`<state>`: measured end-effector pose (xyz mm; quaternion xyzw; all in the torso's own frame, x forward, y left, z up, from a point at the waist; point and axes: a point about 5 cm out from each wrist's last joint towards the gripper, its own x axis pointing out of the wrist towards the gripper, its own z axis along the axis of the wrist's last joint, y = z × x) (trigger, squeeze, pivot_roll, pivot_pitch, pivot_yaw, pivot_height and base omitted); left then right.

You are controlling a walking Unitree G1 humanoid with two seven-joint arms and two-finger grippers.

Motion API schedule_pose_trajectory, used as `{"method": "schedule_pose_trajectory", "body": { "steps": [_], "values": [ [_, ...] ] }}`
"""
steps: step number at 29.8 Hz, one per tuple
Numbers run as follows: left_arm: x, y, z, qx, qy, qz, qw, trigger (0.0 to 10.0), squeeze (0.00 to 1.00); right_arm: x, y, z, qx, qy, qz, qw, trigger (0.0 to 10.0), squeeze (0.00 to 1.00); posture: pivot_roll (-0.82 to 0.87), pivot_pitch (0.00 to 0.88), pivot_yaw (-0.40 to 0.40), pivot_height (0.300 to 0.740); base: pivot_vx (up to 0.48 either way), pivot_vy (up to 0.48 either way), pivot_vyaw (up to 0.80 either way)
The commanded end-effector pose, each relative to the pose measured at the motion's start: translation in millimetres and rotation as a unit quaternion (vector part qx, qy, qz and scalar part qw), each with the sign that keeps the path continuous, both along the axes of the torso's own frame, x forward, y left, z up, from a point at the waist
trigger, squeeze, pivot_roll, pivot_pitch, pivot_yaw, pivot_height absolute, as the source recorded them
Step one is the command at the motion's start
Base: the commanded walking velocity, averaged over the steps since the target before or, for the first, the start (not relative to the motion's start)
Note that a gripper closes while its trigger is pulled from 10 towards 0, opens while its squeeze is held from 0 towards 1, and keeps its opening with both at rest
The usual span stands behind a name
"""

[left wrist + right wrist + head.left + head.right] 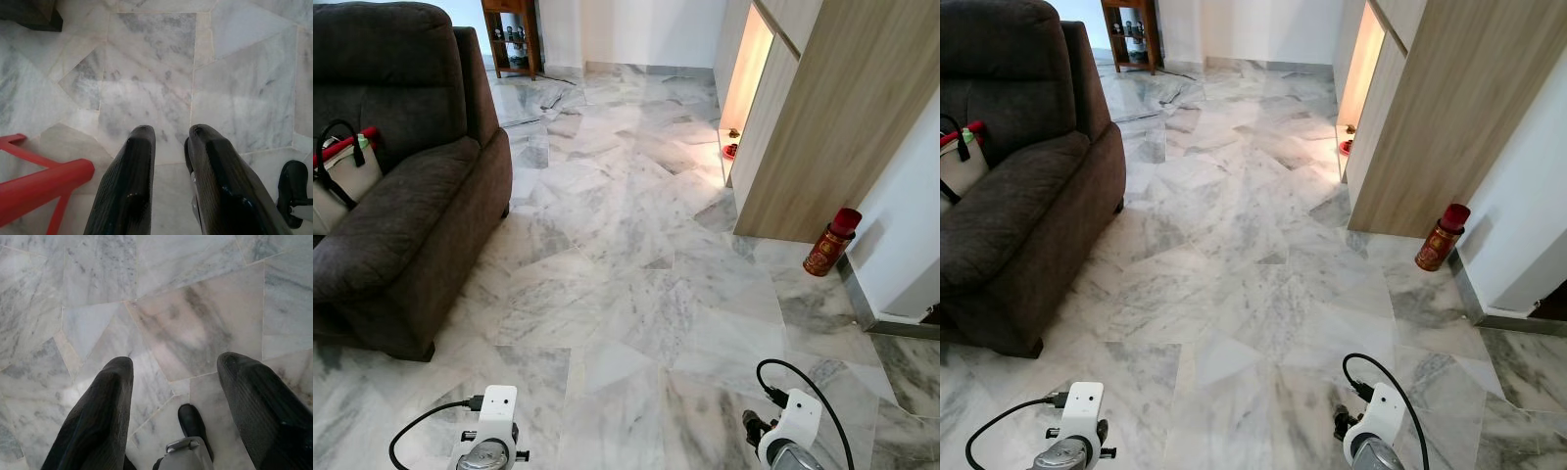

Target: Picking trash to rubbish bin

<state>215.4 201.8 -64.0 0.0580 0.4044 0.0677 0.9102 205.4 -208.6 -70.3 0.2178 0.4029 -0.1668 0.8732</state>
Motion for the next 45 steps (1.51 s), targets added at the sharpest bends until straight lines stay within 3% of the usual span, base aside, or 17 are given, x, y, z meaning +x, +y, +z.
{"method": "schedule_pose_trajectory", "body": {
  "steps": [1, 10, 16, 45],
  "values": [
    [-1.1, -1.0, 0, -0.003, -0.006, 0.014, 1.0, 10.0, 0.0, -5.6, -2.7, -2, 0.002, 0.002, -0.01, 1.0, 10.0, 0.0, 0.0, 0.045, -0.022, 0.74, 0.0, 0.0, 0.0],
    [-7.6, -2.0, -5, -0.012, 0.003, 0.028, 1.0, 10.0, 0.0, -10.3, -6.2, -4, -0.011, 0.007, -0.003, 1.0, 10.0, 0.0, 0.0, 0.035, -0.026, 0.74, 0.0, 0.0, 0.0],
    [-7.0, -3.5, -4, -0.015, -0.002, 0.037, 0.999, 10.0, 0.0, -10.8, -11.8, -3, -0.018, 0.006, -0.007, 1.0, 10.0, 0.0, 0.01, 0.043, -0.043, 0.74, 0.0, 0.0, 0.8],
    [-18.8, -6.1, -11, -0.018, 0.011, 0.032, 0.999, 10.0, 0.0, -18.5, -9.8, -7, -0.018, 0.023, 0.023, 0.999, 10.0, 0.0, 0.02, 0.047, -0.053, 0.74, 0.0, 0.0, 0.8]
  ]
}}
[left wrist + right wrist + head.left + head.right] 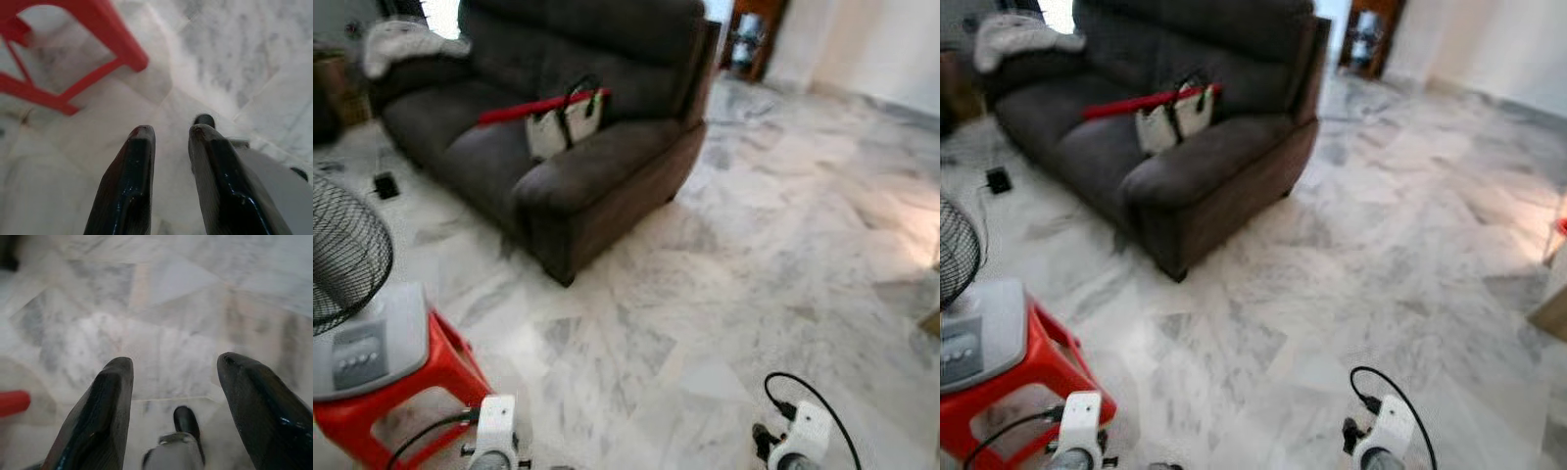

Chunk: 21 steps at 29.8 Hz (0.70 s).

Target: Picking trash to rubbish bin

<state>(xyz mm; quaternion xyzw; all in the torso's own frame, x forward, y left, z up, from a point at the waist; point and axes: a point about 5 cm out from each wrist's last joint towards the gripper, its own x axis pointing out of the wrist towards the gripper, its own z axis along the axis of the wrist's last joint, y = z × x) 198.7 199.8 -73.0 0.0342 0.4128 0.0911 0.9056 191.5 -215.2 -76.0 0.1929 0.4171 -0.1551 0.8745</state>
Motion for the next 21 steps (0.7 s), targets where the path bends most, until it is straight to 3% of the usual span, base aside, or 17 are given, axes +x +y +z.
{"method": "schedule_pose_trajectory", "body": {
  "steps": [1, 21],
  "values": [
    [-2.8, -3.8, -2, -0.005, 0.004, 0.001, 1.0, 10.0, 0.0, -4.3, -3.1, -2, -0.003, 0.009, 0.0, 1.0, 10.0, 0.0, 0.02, 0.047, -0.053, 0.74, 0.0, 0.0, 0.8],
    [-14.1, 0.1, -7, -0.008, 0.01, 0.027, 1.0, 10.0, 0.0, 0.1, -3.7, 1, -0.01, 0.008, 0.015, 1.0, 10.0, 0.0, 0.05, 0.084, -0.079, 0.74, 0.0, 0.0, 0.8]
  ]
}}
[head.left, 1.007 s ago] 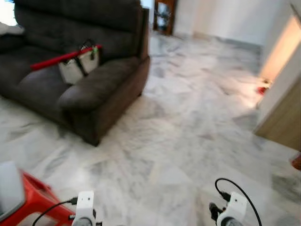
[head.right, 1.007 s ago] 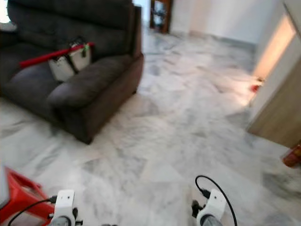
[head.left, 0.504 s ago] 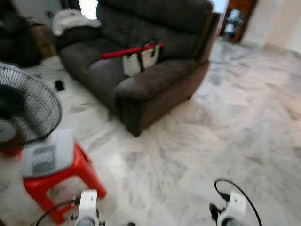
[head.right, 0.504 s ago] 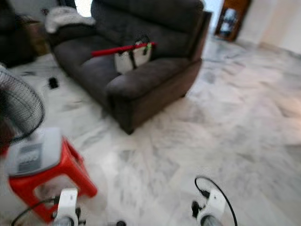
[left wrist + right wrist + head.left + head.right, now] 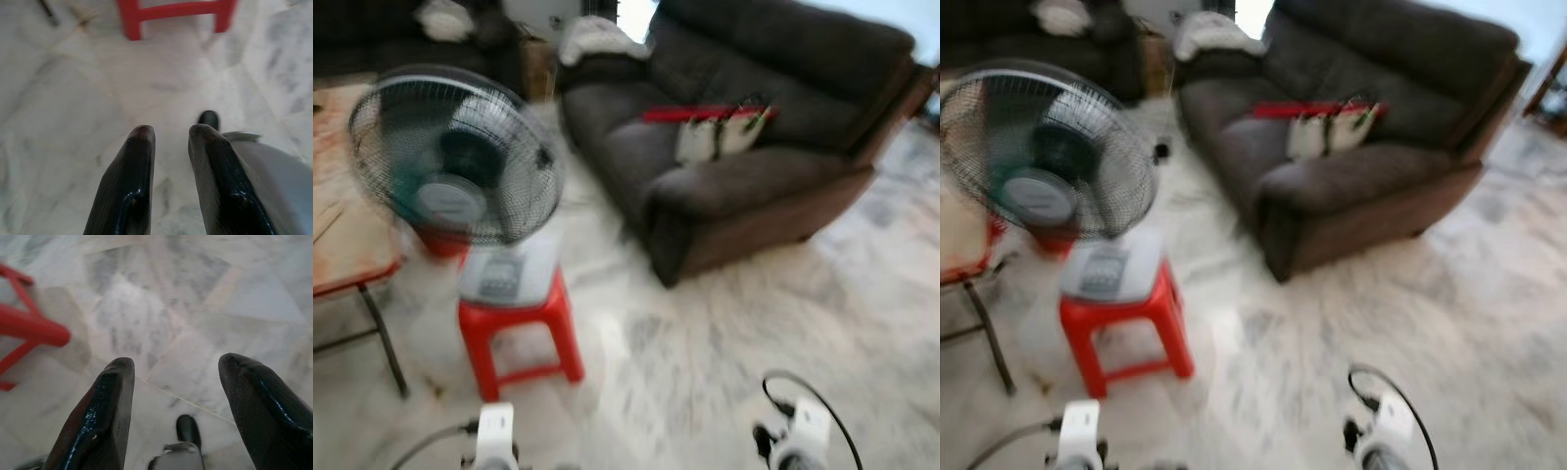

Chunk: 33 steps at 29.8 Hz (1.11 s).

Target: Picking trash to rubbish bin

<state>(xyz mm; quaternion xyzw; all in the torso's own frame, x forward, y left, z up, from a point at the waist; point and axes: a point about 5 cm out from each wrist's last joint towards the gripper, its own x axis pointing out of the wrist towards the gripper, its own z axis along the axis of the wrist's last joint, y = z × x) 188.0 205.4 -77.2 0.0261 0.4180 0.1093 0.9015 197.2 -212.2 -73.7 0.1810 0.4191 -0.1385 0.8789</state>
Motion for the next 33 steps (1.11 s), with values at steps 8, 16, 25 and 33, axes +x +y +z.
{"method": "schedule_pose_trajectory", "body": {
  "steps": [8, 16, 25, 33],
  "values": [
    [-2.7, -6.9, -2.7, -0.01, 0.005, 0.009, 1.0, 10.0, 0.0, -4.5, -6.7, -1.1, -0.008, 0.009, -0.003, 1.0, 10.0, 0.0, 0.05, 0.087, -0.08, 0.74, 0.0, 0.0, 0.8],
    [-3.4, -9.4, -3.4, -0.013, 0.006, 0.01, 1.0, 10.0, 0.0, -2.8, -6.3, -0.3, -0.009, 0.008, 0.001, 1.0, 10.0, 0.0, 0.05, 0.091, -0.09, 0.74, 0.0, 0.0, 0.8],
    [-6.0, -9.8, -4.6, -0.014, 0.008, 0.013, 1.0, 10.0, 0.0, 0.6, -6.6, 1.6, -0.005, 0.0, -0.005, 1.0, 10.0, 0.0, 0.05, 0.1, -0.096, 0.74, 0.0, 0.0, 0.71],
    [-8.3, -10.1, -5.8, -0.019, 0.011, 0.022, 1.0, 10.0, 0.0, -0.1, -11.0, 2.3, 0.001, -0.005, -0.025, 1.0, 10.0, 0.0, 0.05, 0.103, -0.098, 0.74, 0.0, 0.0, 0.0]
  ]
}}
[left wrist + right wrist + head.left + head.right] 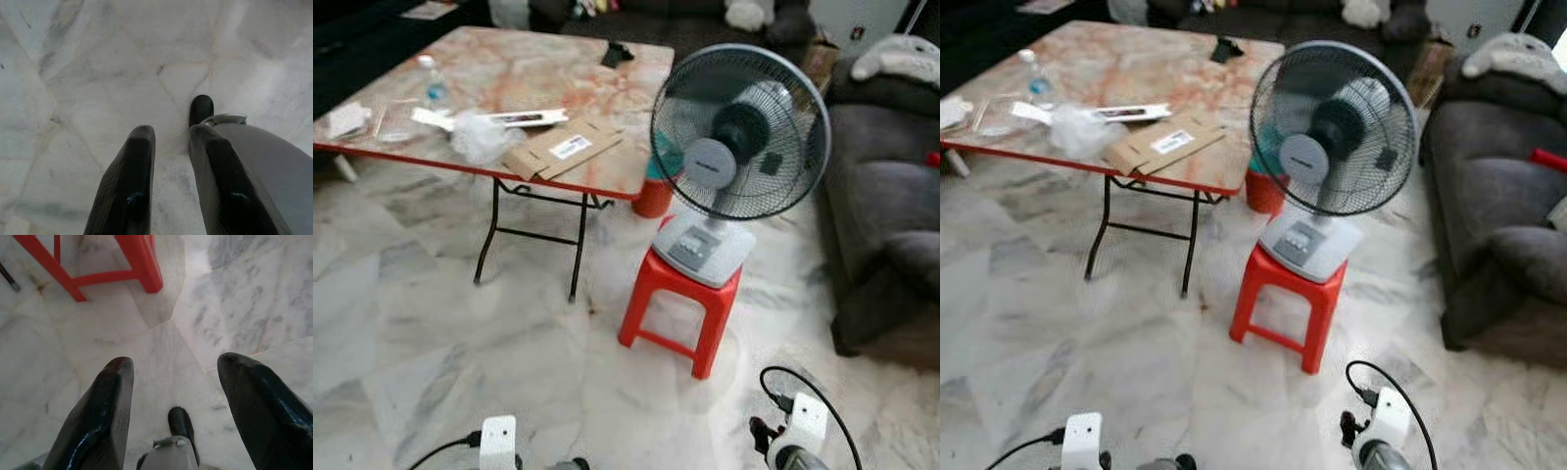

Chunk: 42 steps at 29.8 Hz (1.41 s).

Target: Picking trash to rubbish bin

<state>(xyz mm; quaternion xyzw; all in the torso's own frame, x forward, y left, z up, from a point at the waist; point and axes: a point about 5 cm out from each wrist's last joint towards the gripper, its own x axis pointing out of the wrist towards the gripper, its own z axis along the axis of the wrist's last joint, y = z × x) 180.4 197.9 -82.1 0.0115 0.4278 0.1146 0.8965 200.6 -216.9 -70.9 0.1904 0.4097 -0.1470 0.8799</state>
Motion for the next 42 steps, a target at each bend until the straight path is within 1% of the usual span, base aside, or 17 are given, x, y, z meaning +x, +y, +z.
{"method": "schedule_pose_trajectory", "body": {
  "steps": [1, 11, 14, 17, 36, 39, 40, 42],
  "values": [
    [-0.8, -2.7, -1, -0.007, 0.002, 0.01, 1.0, 10.0, 0.0, -3.6, -6.3, -1, -0.002, 0.004, -0.012, 1.0, 10.0, 0.0, 0.05, 0.103, -0.098, 0.74, 0.0, 0.0, 0.0],
    [-2.5, -2.2, -2, -0.004, 0.014, 0.01, 1.0, 10.0, 0.0, -3.2, -7.8, 0, 0.001, 0.002, -0.015, 1.0, 10.0, 0.0, 0.05, 0.104, -0.098, 0.74, 0.0, -0.04, 0.0],
    [-2.4, -2.4, -2, -0.004, 0.014, 0.01, 1.0, 10.0, 0.0, -3.6, -7.5, 0, 0.005, 0.004, -0.019, 1.0, 10.0, 0.0, 0.05, 0.103, -0.098, 0.74, 0.0, 0.48, -0.8],
    [-2.4, -2.5, -2, -0.004, 0.014, 0.011, 1.0, 10.0, 0.0, -4.2, -7.5, -1, -0.001, 0.005, -0.014, 1.0, 10.0, 0.0, 0.05, 0.101, -0.101, 0.74, 0.0, 0.48, 0.0],
    [-3.5, -2.3, -3, -0.002, 0.015, 0.01, 1.0, 10.0, 0.0, -6.3, -7.7, -2, 0.0, 0.005, -0.018, 1.0, 10.0, 0.0, 0.04, 0.11, -0.098, 0.74, 0.0, 0.48, 0.0],
    [-1.2, -1.5, -1, 0.003, 0.012, 0.004, 1.0, 10.0, 0.0, -6.0, -8.0, -1, -0.002, 0.004, -0.016, 1.0, 10.0, 0.0, 0.04, 0.11, -0.098, 0.74, 0.0, 0.48, 0.0],
    [4.6, -1.2, 2, 0.008, 0.0, -0.002, 1.0, 10.0, 0.0, -4.9, -8.3, -1, -0.003, 0.001, -0.013, 1.0, 10.0, 0.0, 0.04, 0.114, -0.096, 0.74, 0.0, 0.409, 0.0],
    [8.9, -1.0, 4, 0.013, -0.008, -0.008, 1.0, 10.0, 0.0, -4.1, -8.4, 0, -0.004, 0.0, -0.009, 1.0, 10.0, 0.0, 0.05, 0.117, -0.095, 0.74, 0.0, 0.356, 0.0]
  ]
}}
